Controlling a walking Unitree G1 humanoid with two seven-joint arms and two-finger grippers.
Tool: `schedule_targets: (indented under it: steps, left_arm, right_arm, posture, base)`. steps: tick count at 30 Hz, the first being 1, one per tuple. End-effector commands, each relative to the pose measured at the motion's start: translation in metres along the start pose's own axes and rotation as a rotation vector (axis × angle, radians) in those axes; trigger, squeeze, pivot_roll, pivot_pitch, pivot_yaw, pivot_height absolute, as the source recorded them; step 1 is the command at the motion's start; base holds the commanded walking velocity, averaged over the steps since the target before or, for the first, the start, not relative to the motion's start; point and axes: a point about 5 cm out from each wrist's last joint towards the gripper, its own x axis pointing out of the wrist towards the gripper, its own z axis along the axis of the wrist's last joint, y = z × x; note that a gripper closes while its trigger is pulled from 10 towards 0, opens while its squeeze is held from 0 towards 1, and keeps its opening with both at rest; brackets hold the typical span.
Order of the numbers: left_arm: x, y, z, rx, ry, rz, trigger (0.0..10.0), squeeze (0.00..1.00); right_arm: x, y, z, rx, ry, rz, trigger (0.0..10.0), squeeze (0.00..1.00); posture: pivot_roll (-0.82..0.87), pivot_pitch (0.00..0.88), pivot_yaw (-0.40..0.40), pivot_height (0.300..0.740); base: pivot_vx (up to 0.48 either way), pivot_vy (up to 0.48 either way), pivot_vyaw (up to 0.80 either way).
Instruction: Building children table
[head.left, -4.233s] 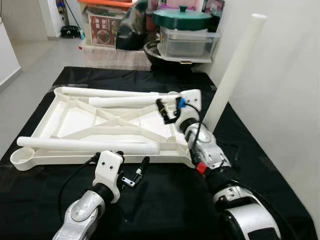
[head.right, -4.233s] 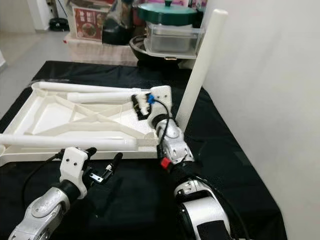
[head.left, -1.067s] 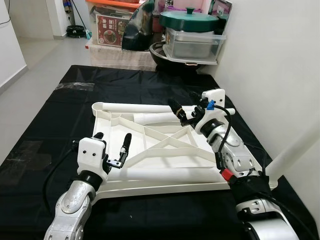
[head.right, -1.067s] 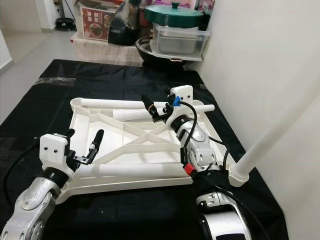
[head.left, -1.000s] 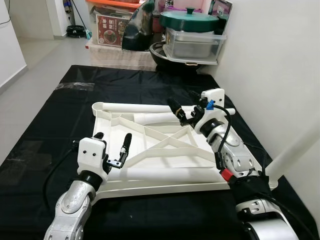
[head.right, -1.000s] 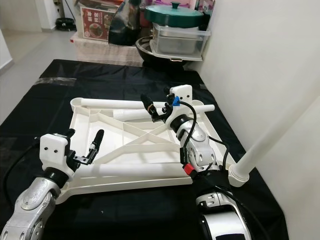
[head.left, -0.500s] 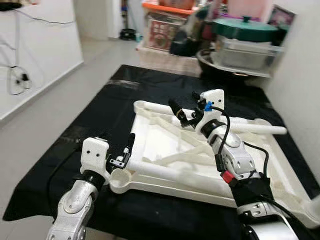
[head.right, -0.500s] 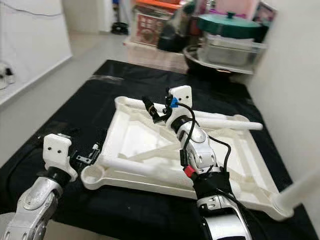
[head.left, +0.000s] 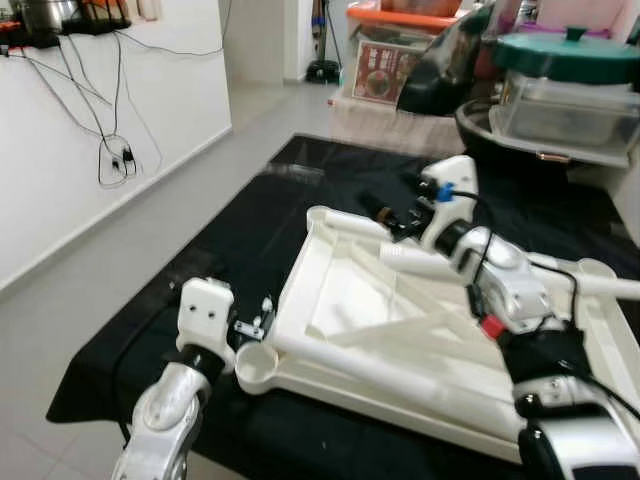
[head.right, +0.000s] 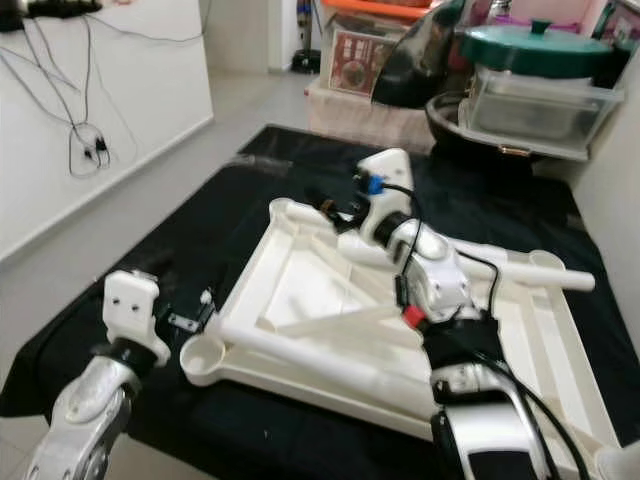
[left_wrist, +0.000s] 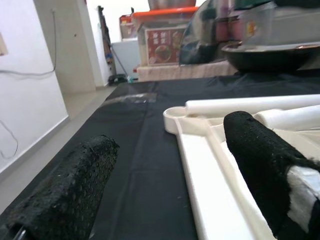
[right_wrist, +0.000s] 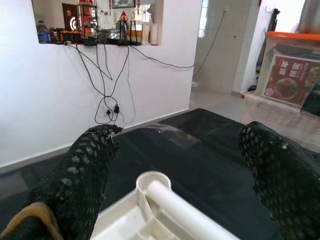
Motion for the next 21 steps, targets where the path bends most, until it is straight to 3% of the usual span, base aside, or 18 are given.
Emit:
schedule_targets:
  steps: [1,9,21]
  left_arm:
    - [-0.0006,-0.002,-0.0031,0.002,0.013,-0.007,10.0,0.0]
    - [0.0,-0.0034,-0.0038,-0.006,0.014,-0.011,10.0,0.0]
    - [0.0001,-0.005,-0.0037,-0.013,0.005,-0.008,10.0,0.0]
  right_arm:
    - [0.0012,0.0012,-0.0057,0.016,0.024,-0.016,10.0,0.0]
    - [-0.0001,0.004,-0.0144,0.043,0.043,-0.044,10.0,0.0]
    - [-0.0009,-0.0032,-0.0114,0.005,0.045,-0.026,10.0,0.0]
  posture:
    - [0.09,0.0,-0.119,0.74]
    - [0.09,0.0,-0.114,0.74]
    - [0.09,0.0,-0.121,0.74]
  base:
    - [0.0,0.0,0.0]
    - [0.0,0.0,0.0]
    - [-0.092,0.0,0.0]
